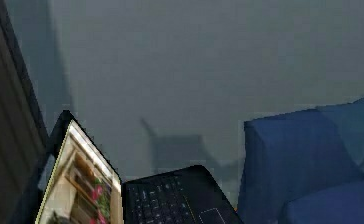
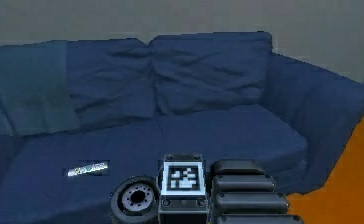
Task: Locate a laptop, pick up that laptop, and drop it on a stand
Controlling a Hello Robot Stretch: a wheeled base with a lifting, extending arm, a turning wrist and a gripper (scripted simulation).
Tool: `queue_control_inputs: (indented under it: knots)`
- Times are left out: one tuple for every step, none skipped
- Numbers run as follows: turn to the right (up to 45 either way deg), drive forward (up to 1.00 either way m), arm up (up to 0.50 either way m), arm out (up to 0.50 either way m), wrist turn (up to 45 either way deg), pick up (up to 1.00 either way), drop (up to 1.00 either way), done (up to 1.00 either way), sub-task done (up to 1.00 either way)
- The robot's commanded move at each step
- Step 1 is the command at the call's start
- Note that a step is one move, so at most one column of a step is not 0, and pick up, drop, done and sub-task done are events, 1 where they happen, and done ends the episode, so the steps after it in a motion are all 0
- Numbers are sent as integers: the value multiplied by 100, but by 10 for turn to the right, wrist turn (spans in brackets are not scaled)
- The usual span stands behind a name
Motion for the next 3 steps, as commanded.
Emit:
queue_control_inputs:
  knots:
    - [450, 0, 0, 0, 0, 0, 0, 0, 0]
    - [450, 0, 0, 0, 0, 0, 0, 0, 0]
    - [60, 0, 0, 0, 0, 0, 0, 0, 0]
